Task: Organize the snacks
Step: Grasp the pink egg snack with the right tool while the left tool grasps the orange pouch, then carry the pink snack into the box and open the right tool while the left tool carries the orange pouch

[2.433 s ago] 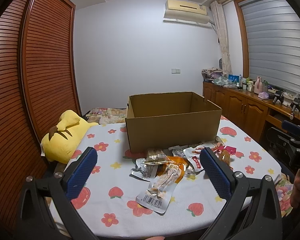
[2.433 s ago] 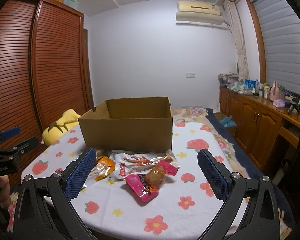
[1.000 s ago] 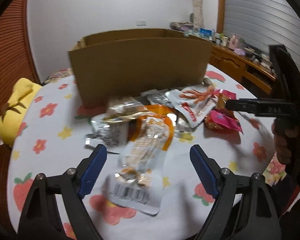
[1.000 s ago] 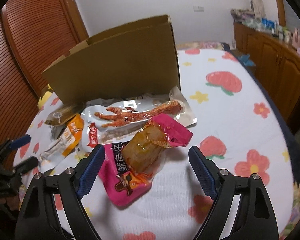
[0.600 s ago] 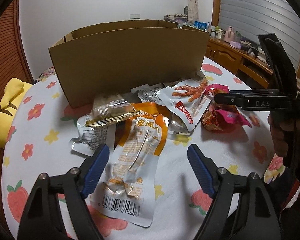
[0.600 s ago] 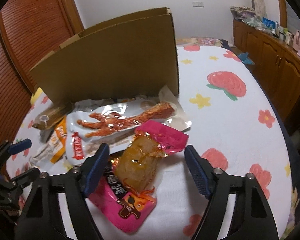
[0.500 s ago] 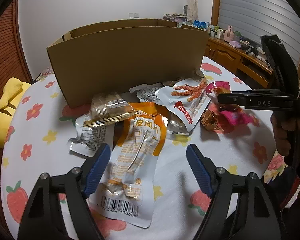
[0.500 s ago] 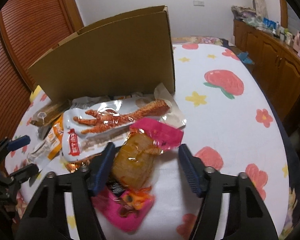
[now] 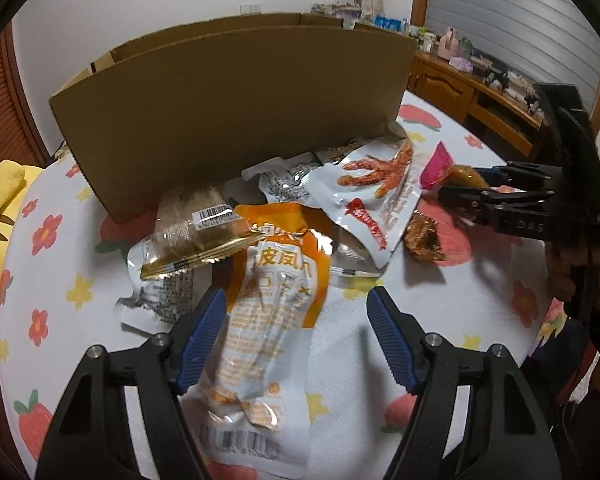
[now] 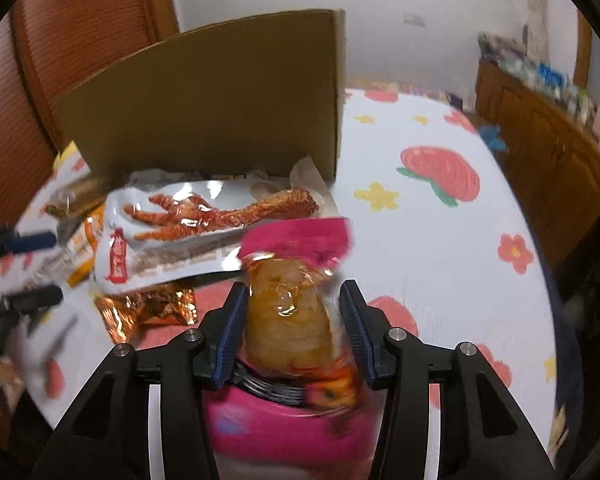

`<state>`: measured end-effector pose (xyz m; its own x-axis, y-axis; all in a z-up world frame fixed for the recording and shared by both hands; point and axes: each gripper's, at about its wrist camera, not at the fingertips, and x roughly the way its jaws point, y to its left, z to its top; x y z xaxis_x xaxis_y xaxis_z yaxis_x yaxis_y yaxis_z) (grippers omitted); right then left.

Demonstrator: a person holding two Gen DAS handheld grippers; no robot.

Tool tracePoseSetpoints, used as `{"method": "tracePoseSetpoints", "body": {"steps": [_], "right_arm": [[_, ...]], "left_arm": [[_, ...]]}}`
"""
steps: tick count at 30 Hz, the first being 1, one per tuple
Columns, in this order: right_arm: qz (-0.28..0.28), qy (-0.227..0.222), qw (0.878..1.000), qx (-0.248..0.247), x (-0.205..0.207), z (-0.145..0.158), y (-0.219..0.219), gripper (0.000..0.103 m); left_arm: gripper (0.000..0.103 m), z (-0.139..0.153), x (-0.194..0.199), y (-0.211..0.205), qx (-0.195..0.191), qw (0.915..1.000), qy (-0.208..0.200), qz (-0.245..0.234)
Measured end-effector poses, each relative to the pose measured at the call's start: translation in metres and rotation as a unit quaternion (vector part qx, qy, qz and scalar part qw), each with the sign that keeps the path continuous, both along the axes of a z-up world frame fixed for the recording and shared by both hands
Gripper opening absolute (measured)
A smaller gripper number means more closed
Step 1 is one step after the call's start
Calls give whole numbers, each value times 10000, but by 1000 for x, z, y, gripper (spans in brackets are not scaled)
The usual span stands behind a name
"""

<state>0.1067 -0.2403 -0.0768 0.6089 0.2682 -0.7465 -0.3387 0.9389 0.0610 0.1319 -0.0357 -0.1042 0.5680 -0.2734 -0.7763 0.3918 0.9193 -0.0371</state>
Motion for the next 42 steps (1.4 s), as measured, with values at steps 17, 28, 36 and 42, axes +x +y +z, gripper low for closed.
{"method": "tracePoseSetpoints", "body": {"steps": [17, 28, 36, 42], "right_arm": [[-12, -130, 9998, -126, -2, -3, 4, 48], [-14, -149, 9998, -148, -5, -3, 6, 48], [-13, -148, 9998, -145, -5, -3, 6, 48], [-21, -150, 9998, -150, -4, -3, 6, 48]], "left_arm": [[67, -9, 33, -5, 274, 9990, 359, -40], [52, -11, 23, -8, 292, 9990, 285, -195], [52, -9, 1, -5, 195, 9997, 126, -121], [52, 0, -9, -3, -8, 9999, -153, 17]]}}
